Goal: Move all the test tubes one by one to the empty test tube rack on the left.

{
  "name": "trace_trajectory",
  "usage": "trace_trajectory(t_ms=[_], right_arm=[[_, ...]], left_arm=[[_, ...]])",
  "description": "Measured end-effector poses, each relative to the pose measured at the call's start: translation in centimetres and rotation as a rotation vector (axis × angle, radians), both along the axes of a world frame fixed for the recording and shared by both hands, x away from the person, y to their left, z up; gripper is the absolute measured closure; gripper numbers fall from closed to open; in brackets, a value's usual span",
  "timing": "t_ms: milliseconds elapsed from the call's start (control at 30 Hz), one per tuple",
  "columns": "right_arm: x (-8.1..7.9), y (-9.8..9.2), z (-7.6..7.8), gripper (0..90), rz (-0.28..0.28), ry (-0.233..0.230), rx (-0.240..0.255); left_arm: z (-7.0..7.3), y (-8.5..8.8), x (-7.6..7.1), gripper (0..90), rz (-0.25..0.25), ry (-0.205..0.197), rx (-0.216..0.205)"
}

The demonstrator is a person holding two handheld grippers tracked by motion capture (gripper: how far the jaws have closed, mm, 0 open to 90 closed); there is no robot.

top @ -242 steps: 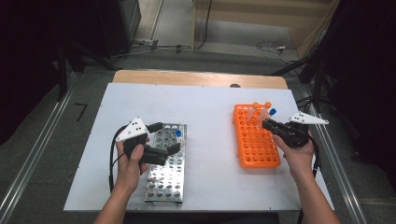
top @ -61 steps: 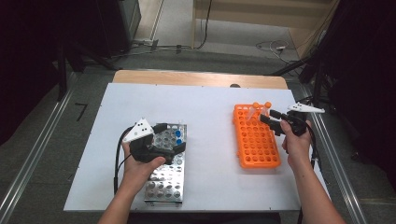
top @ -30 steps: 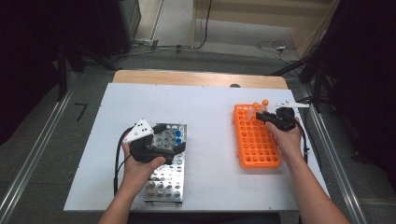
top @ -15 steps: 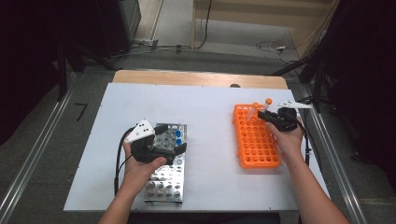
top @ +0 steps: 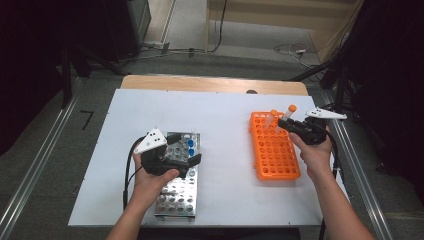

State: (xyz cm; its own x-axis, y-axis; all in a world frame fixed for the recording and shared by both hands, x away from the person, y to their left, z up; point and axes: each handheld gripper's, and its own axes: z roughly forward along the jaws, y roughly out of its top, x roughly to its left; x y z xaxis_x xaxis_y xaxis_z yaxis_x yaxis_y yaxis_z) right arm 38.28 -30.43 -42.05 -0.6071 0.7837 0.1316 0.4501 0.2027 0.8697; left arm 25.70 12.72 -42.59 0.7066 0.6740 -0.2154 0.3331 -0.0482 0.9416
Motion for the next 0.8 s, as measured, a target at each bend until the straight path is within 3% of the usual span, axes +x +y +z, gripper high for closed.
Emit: trace_trajectory(t_ms=[300, 800], right_arm=[[-3.3, 1.5, 0.8, 72.4, 0.084, -0.019, 0.013], [-6.6, 5.0, 1.0, 72.4, 0.244, -0.011, 0.019]], left_arm=[[0.2, -0.3, -0.2, 1.3, -0.011, -0.006, 0.001], [0.7, -1.0, -0.6, 1.3, -0.035, -0.022, 0.011]])
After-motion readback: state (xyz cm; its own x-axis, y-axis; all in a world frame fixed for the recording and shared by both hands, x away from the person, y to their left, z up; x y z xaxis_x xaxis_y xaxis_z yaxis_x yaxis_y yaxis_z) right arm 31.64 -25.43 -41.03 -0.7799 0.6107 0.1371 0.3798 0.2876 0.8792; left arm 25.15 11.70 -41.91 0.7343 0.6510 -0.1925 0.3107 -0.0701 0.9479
